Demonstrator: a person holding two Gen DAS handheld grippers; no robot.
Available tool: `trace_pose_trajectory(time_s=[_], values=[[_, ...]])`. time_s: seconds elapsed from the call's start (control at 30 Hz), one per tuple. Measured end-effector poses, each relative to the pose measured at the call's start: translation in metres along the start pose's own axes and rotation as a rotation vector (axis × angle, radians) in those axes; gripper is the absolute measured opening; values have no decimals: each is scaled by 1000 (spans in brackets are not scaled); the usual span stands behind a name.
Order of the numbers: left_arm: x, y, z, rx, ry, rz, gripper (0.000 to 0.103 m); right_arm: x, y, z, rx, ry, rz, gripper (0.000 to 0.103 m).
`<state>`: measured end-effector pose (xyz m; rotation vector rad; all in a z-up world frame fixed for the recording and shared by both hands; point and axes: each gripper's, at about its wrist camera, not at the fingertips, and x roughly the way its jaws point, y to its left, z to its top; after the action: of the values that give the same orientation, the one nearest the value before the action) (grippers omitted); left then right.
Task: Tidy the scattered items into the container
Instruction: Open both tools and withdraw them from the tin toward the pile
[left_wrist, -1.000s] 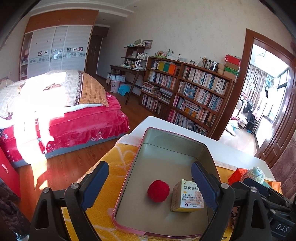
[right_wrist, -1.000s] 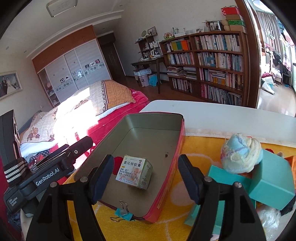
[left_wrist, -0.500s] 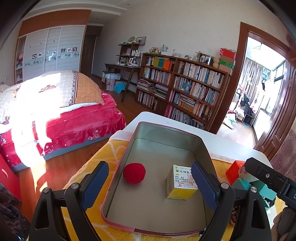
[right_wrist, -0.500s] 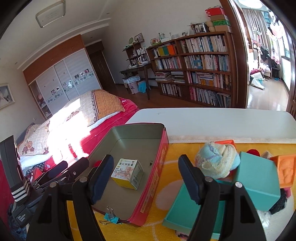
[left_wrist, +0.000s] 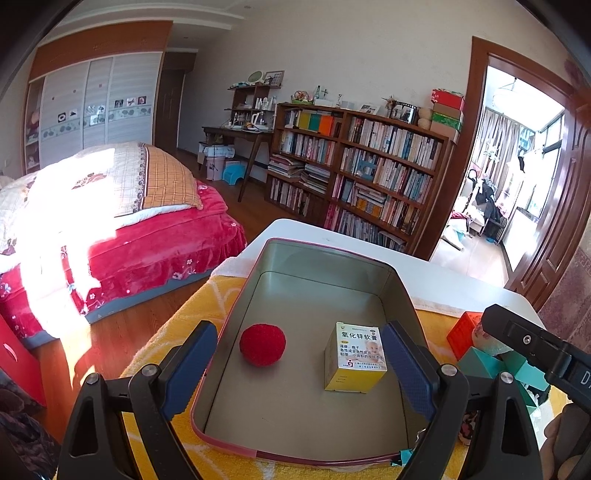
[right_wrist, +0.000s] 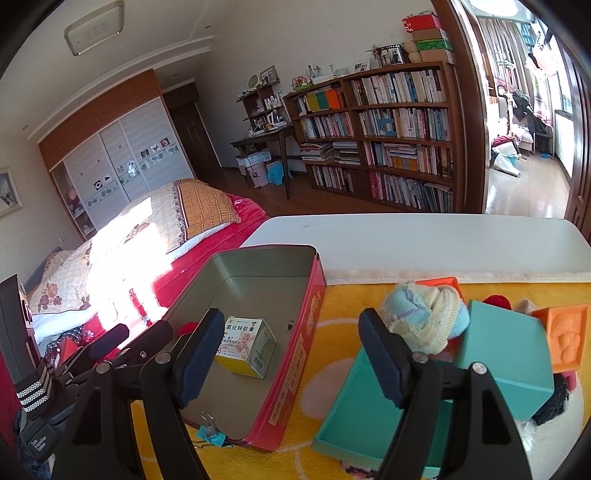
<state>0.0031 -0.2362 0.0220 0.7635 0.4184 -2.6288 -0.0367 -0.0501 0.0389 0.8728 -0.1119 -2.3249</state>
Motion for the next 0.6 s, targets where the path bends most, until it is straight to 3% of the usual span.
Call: trace_pose_trajectory(time_s=[0.6], values=[[-18, -31, -1, 72, -26, -84, 92, -35, -20, 15, 32, -73, -91, 79]])
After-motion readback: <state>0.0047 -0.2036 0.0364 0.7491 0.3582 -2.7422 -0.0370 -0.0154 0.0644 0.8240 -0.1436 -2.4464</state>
